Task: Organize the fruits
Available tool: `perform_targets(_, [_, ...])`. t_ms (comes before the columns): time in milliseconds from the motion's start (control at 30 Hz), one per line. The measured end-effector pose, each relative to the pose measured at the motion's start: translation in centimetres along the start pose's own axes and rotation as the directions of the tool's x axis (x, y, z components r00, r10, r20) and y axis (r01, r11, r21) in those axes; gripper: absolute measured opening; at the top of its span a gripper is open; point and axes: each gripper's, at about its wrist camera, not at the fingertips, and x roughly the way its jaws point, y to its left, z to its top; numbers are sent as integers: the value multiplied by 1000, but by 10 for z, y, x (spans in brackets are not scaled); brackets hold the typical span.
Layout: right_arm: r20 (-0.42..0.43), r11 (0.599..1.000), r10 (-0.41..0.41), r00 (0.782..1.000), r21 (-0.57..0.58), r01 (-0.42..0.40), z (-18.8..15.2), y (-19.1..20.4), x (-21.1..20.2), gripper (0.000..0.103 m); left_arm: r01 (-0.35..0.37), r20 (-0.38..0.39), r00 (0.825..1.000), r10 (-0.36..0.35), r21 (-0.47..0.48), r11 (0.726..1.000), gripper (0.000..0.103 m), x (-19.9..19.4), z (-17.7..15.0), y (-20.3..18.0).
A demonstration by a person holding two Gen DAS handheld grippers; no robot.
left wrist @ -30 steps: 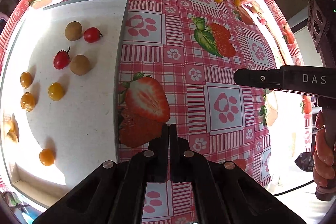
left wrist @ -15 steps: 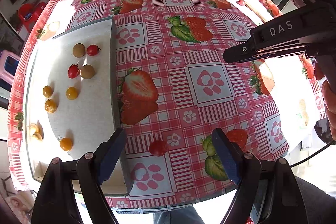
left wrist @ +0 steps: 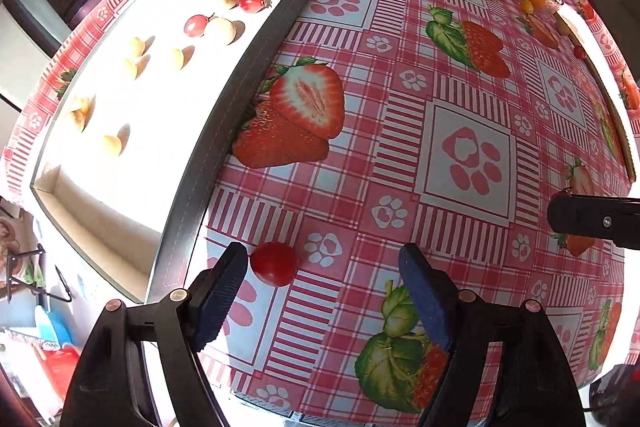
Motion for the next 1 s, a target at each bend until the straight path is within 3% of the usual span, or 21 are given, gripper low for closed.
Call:
perform_targets(133, [-18,1000,3,1000,-19,-4,-6,-8,1,21,15,36,999,-13,-58,998,74,-1,-6,5])
perform_targets(167, [-21,1000,7,1000,-22,-8,-7,-9,2,21,18,44,999,-15,-64,998,67,-2,-7,6])
perform_targets(200, [-22,1000,9,1000,-26,-10,-8,-10,3,21,17,55,998,-14,-67,998,48,-5,-9,7])
perform_targets(267, [-22,999,18,1000,-28,-19,-9,-9,5,21,23,56,998,-20,-66,998,24,-9,-11,6])
perform_targets(700, [-22,998,56,998,-13,-56,-7,-15,17,21,48,71,997,-42,-80,996,23,-15,-17,9])
perform_targets(1000, [6,998,49,999,-51,-48,2,-4,-12,21,78,92,993,-69,-103,992,23,-53,-2,13])
